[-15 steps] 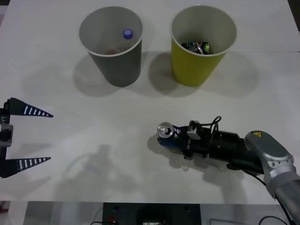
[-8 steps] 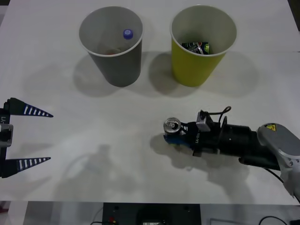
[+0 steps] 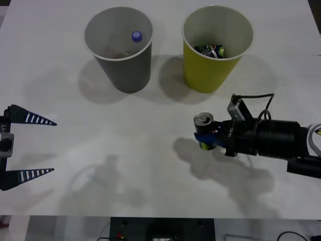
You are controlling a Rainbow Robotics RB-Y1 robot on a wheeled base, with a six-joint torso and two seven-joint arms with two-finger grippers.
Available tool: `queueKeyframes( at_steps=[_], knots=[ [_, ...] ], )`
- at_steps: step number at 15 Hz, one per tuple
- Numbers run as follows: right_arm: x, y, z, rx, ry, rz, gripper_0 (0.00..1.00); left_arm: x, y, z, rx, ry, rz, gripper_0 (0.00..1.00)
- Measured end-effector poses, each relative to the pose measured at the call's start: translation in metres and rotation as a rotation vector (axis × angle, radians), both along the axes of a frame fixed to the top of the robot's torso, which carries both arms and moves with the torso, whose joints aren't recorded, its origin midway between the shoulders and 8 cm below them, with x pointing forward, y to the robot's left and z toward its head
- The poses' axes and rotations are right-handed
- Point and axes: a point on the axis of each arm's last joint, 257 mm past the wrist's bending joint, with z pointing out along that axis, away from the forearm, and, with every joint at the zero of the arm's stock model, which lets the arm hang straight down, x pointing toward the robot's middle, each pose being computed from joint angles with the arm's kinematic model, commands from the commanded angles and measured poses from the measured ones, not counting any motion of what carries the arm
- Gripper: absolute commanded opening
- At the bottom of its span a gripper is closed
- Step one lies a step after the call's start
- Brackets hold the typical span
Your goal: Put the can into the green bin and the plastic bottle into the gray bin
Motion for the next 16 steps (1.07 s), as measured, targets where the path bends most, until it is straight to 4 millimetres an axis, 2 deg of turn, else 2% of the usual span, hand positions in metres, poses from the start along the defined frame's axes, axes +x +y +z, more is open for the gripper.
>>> queueKeyframes(
  at_steps=[8,12,16],
  knots=[
    [-0.015,-0.046,0.061,-0.08,0.266,-0.307,0.0,0.0,0.0,0.0,0.0,0.0,0.0,1.0],
    [-0.008,-0.074,0.087,-0.108,0.254,-0.371,0.0,0.0,0.0,0.0,0.0,0.0,0.0,1.0],
    [0.003,-0.104,0.124,-0.143,0.205,-0.426,0.0,0.0,0.0,0.0,0.0,0.0,0.0,1.0]
  ],
)
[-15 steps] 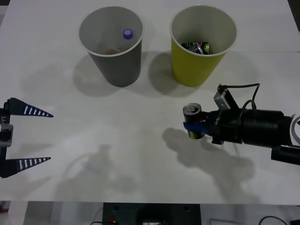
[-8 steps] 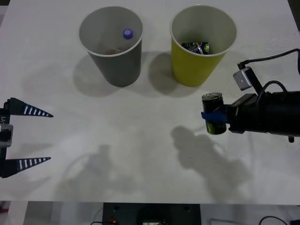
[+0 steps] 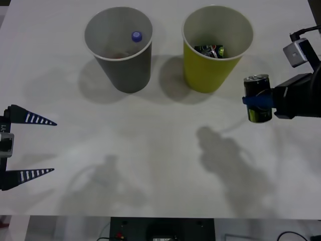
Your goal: Put the can into the green bin and the plastic bottle into the gray bin
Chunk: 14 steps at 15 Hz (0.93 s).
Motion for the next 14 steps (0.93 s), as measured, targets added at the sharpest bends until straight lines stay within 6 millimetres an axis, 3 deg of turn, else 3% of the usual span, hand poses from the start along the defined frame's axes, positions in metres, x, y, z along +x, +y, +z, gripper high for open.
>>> queueKeyframes(
  at_steps=[6,9,14],
  knots=[
    [0.016,-0.02,0.055,-0.069,-0.039,-0.064,0.0,0.0,0.0,0.0,0.0,0.0,0.0,1.0],
    [0.032,-0.017,0.082,-0.1,-0.079,-0.054,0.0,0.0,0.0,0.0,0.0,0.0,0.0,1.0],
    [0.07,-0.001,0.103,-0.206,-0.069,-0.031,0.0,0.0,0.0,0.0,0.0,0.0,0.0,1.0]
  ],
)
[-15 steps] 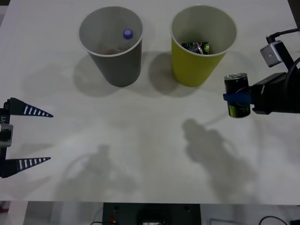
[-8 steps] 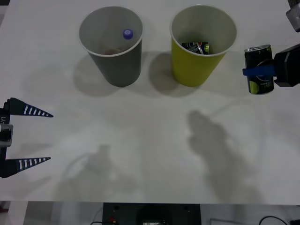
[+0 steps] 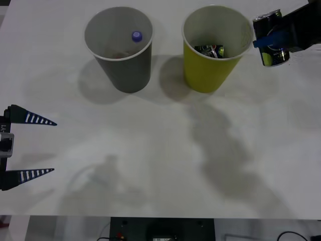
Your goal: Put the can into the green bin and the plastic bottle into the gray bin
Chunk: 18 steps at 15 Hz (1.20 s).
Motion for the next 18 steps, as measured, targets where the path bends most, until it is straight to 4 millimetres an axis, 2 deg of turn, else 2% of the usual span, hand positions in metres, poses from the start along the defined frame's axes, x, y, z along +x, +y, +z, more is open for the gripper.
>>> queueKeyframes(
  at_steps=[6,10,13,17,18],
  knots=[
    [0.056,0.026,0.011,-0.083,0.075,-0.037,0.0,0.0,0.0,0.0,0.0,0.0,0.0,1.0],
    [0.091,0.05,0.007,-0.146,0.123,-0.081,0.0,0.0,0.0,0.0,0.0,0.0,0.0,1.0],
    [0.107,0.064,-0.006,-0.208,0.17,-0.104,0.0,0.0,0.0,0.0,0.0,0.0,0.0,1.0],
    [0.115,0.066,-0.011,-0.252,0.18,-0.112,0.0,0.0,0.0,0.0,0.0,0.0,0.0,1.0],
    [0.115,0.066,-0.011,-0.258,0.178,-0.106,0.05,0.0,0.0,0.0,0.0,0.0,0.0,1.0]
  ],
)
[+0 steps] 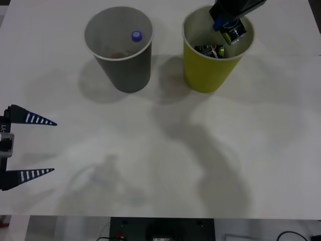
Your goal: Put the can into the green bin and the plastic bottle into the gray bin
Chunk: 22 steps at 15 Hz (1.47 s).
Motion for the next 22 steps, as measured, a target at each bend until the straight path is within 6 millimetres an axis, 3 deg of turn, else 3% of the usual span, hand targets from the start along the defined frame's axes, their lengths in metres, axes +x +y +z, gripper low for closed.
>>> queueKeyframes(
  at_steps=[1,2,3,9,14,18,22],
  knots=[
    [0.001,0.0,0.0,-0.002,-0.003,0.006,0.27,0.0,0.0,0.0,0.0,0.0,0.0,1.0],
    [0.001,0.001,0.001,-0.003,-0.007,0.012,0.73,0.0,0.0,0.0,0.0,0.0,0.0,1.0],
    [0.002,0.001,0.002,-0.003,-0.012,0.014,1.0,0.0,0.0,0.0,0.0,0.0,0.0,1.0],
    [0.004,0.002,0.012,-0.006,-0.037,0.061,1.0,0.0,0.0,0.0,0.0,0.0,0.0,1.0],
    [-0.01,-0.011,0.05,0.106,-0.078,0.2,1.0,0.0,0.0,0.0,0.0,0.0,0.0,1.0],
    [-0.033,-0.022,0.065,0.107,-0.188,0.332,1.0,0.0,0.0,0.0,0.0,0.0,0.0,1.0],
    [-0.071,-0.031,0.05,0.117,-0.242,0.446,1.0,0.0,0.0,0.0,0.0,0.0,0.0,1.0]
  ],
)
